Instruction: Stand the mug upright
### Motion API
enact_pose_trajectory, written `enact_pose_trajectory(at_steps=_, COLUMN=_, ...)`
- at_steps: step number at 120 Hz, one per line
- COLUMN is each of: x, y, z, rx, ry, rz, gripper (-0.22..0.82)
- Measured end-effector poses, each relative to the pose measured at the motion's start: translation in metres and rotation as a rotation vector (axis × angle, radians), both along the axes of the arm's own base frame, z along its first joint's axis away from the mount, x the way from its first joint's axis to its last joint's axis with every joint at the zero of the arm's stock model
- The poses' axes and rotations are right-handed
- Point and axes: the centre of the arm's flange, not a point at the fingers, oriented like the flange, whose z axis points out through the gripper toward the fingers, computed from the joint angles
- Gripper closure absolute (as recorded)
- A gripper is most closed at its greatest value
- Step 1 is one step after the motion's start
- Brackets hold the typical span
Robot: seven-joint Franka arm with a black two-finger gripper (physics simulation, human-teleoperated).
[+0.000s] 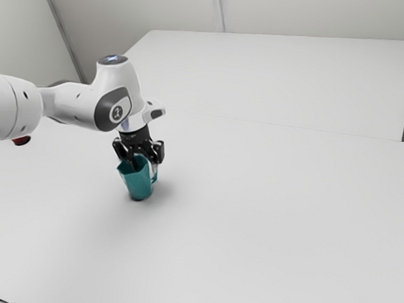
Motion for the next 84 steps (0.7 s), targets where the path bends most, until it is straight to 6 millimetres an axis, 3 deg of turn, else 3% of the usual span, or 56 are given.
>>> enact_pose_trajectory(at_steps=20, x=0.001, y=-0.003, z=0.028, rx=0.005, ry=-0.026, rz=-0.002, gripper=0.14)
enact_pose_trajectory(at_steps=47, x=0.004, y=-0.019, z=0.081, rx=0.017, ry=-0.072, rz=-0.038, gripper=0.05)
enact_pose_trajectory(at_steps=84, x=0.019, y=-0.021, z=0.195, rx=0.031, ry=-0.144, rz=-0.058, gripper=0.01)
